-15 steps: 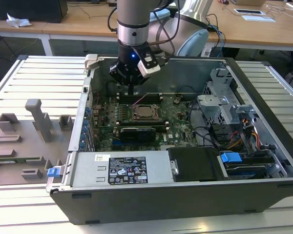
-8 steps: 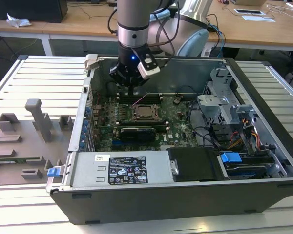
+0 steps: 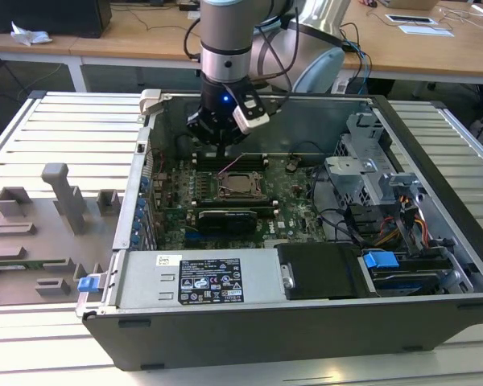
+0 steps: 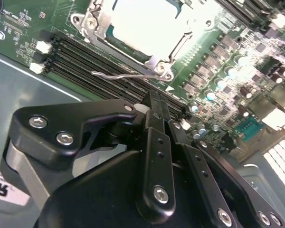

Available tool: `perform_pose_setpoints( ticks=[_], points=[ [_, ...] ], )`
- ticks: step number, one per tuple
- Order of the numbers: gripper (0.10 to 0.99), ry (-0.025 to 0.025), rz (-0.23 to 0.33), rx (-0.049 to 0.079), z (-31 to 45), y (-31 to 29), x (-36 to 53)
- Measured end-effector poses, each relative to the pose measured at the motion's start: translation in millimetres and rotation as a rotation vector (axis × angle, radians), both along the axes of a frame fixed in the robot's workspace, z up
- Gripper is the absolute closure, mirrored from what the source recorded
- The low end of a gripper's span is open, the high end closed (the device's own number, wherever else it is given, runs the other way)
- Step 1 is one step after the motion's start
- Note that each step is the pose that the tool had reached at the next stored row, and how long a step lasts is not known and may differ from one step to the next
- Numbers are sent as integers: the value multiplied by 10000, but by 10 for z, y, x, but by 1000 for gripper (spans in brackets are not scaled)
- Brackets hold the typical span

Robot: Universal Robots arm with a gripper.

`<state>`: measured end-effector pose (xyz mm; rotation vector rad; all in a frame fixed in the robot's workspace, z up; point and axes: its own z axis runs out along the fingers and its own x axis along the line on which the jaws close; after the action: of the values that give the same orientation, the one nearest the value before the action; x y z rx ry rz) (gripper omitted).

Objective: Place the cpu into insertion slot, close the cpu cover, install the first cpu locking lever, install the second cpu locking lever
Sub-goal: 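Install the first cpu locking lever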

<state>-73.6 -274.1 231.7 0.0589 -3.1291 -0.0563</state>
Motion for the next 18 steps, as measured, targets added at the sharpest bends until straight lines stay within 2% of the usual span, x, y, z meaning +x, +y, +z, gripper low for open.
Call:
perform_pose_setpoints(
  ticks=[12,14,18],
  points=[
    [980,1,5,-1,-83,8,189],
    [980,1,5,-1,-115,10,269],
    [980,1,5,-1,-149,13,359]
  ],
)
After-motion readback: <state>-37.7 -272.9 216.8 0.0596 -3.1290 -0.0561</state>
